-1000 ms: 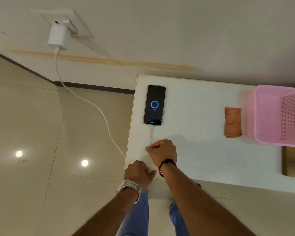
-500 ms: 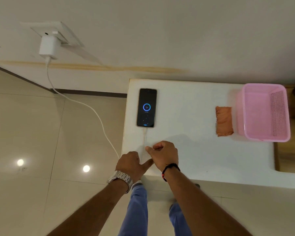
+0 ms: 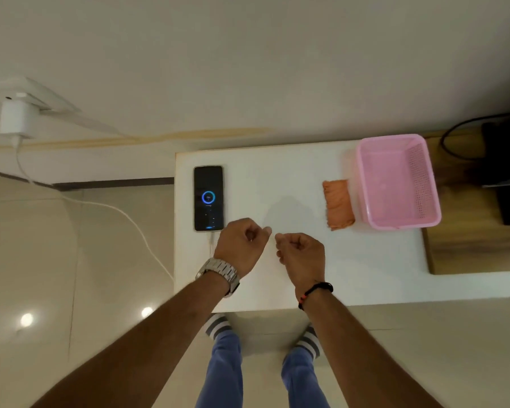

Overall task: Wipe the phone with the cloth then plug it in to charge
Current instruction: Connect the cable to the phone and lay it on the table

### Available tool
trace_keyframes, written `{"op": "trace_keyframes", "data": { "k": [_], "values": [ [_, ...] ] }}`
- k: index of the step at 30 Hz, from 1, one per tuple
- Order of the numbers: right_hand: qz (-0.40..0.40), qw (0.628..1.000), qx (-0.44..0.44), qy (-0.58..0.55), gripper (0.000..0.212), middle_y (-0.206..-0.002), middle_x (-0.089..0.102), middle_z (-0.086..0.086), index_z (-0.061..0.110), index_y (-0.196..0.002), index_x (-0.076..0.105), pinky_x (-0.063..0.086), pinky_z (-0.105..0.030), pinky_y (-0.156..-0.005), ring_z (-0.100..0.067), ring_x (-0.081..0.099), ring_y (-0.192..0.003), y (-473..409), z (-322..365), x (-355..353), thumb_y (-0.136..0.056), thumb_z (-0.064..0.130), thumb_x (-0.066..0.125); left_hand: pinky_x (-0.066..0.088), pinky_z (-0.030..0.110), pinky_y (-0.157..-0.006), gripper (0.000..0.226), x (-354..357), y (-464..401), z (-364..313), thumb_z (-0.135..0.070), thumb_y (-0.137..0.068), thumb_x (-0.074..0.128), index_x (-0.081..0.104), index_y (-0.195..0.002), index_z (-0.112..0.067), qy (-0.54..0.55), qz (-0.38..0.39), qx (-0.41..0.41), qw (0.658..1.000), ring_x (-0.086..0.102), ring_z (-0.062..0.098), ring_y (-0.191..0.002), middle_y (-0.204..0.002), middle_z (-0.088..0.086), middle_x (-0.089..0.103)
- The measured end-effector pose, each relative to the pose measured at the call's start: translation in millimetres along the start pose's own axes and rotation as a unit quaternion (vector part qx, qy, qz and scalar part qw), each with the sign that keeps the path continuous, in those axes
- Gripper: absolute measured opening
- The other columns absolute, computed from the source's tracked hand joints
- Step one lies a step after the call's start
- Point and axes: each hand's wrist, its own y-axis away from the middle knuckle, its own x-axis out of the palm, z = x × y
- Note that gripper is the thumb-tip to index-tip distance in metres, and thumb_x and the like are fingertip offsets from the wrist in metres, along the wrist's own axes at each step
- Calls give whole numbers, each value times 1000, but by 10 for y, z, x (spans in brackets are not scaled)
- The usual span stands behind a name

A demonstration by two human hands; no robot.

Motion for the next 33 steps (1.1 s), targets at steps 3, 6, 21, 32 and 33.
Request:
{"op": "trace_keyframes", "data": {
  "k": [3, 6, 21, 32, 33],
  "values": [
    [-49, 997, 22, -56, 13, -69, 76, -1, 17, -77, 75, 64, -41, -74, -21, 73, -68, -187, 57, -274, -81, 29, 78, 60, 34, -75, 21, 197, -234, -317, -39, -93, 72, 71, -86, -19, -5, -2, 42, 999, 71, 14, -79, -82, -5, 73],
    [-100, 988, 54, -109, 10, -62, 72, 1, 17, -72, 75, 62, -38, -69, -16, 66, -60, -380, 105, -517, -79, 23, 79, 49, 20, -70, 16, 430, -493, -613, -37, -91, 74, 73, -89, -21, -37, -7, 93, 995, 65, 2, -78, -84, -12, 71],
    [-165, 962, 182, -116, 35, -62, 67, 2, 15, -64, 58, 53, -20, -54, -17, 66, -68, -1081, 35, -864, -83, 38, 75, 51, 35, -87, 44, 1274, -1248, -1207, -23, -91, 69, 63, -134, -15, -302, 61, 178, 935, 60, 29, -118, -132, 12, 57],
    [-75, 964, 170, -188, 24, -62, 71, -6, 11, -61, 66, 61, -35, -68, -17, 69, -59, -712, 355, -988, -83, 18, 72, 50, 26, -60, 15, 1043, -986, -1449, -14, -76, 75, 66, -84, -22, -78, 50, 40, 995, 66, 16, -74, -82, -4, 67],
    [-86, 957, 169, -219, 19, -61, 73, -6, 9, -63, 68, 61, -33, -64, -15, 69, -54, -633, 426, -1032, -80, 16, 76, 52, 28, -58, 18, 990, -940, -1531, -14, -73, 76, 66, -86, -23, -51, 51, 43, 996, 67, 15, -69, -80, -4, 68]
  ]
}}
